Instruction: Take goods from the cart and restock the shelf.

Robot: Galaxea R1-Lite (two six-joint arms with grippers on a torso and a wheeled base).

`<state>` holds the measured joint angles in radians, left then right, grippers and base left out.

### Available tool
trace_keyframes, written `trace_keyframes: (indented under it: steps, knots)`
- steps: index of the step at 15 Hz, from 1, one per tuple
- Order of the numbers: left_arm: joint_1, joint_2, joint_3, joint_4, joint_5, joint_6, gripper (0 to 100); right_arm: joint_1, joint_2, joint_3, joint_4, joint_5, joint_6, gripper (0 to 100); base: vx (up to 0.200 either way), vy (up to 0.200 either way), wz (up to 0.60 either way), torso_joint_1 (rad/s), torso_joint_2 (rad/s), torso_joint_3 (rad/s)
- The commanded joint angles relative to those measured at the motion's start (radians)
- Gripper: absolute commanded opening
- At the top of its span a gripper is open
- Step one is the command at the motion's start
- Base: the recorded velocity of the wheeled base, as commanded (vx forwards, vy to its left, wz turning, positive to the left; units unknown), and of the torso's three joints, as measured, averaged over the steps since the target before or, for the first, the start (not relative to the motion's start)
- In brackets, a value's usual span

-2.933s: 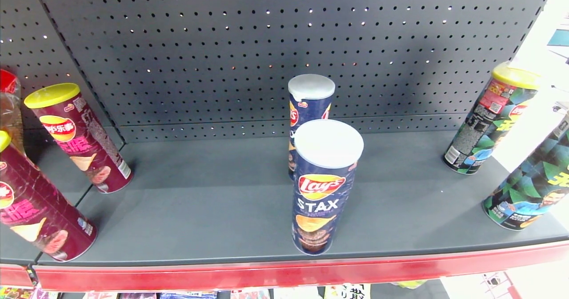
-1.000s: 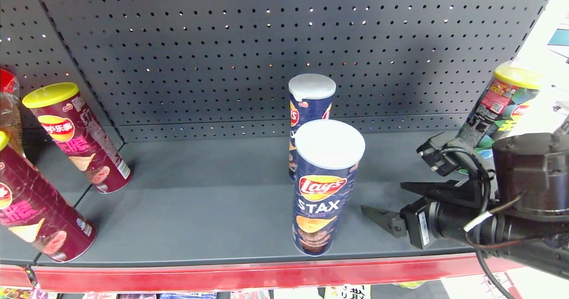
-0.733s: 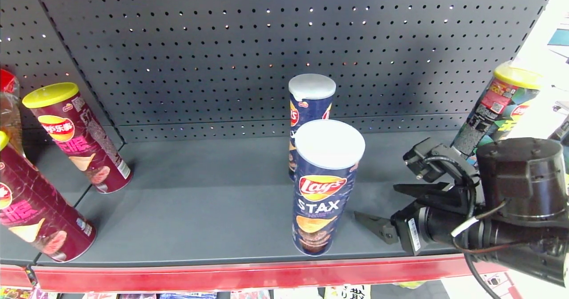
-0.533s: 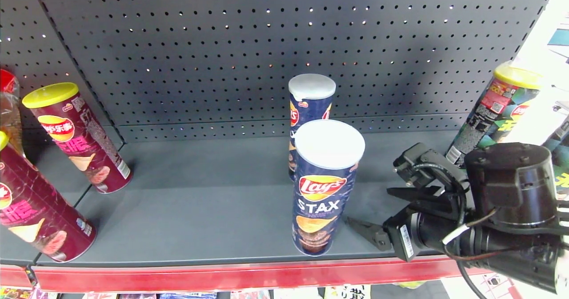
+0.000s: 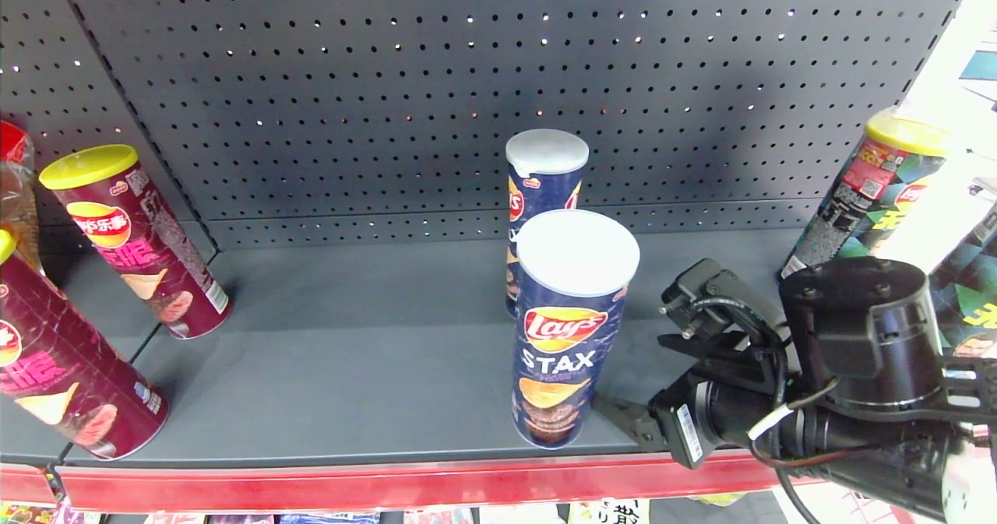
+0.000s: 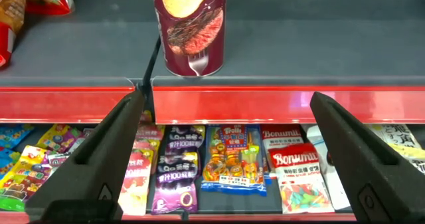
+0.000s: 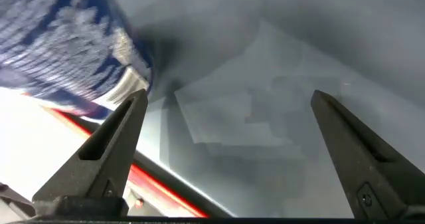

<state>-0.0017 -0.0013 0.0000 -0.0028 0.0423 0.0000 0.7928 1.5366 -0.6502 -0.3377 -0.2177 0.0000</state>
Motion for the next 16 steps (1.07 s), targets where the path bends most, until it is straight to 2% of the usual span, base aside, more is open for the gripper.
trace_keyframes:
  steps: [1, 16]
  knots:
    - [0.000, 0.001, 0.000, 0.000, 0.001, 0.000, 100, 0.005, 0.014, -0.009, 0.000, 0.000, 0.000, 100, 0.000, 0.000, 0.00, 0.000, 0.00, 0.000]
    - [0.000, 0.001, 0.000, 0.000, 0.001, 0.000, 100, 0.040, 0.034, -0.037, 0.000, 0.000, 0.002, 100, 0.000, 0.000, 0.00, 0.000, 0.00, 0.000]
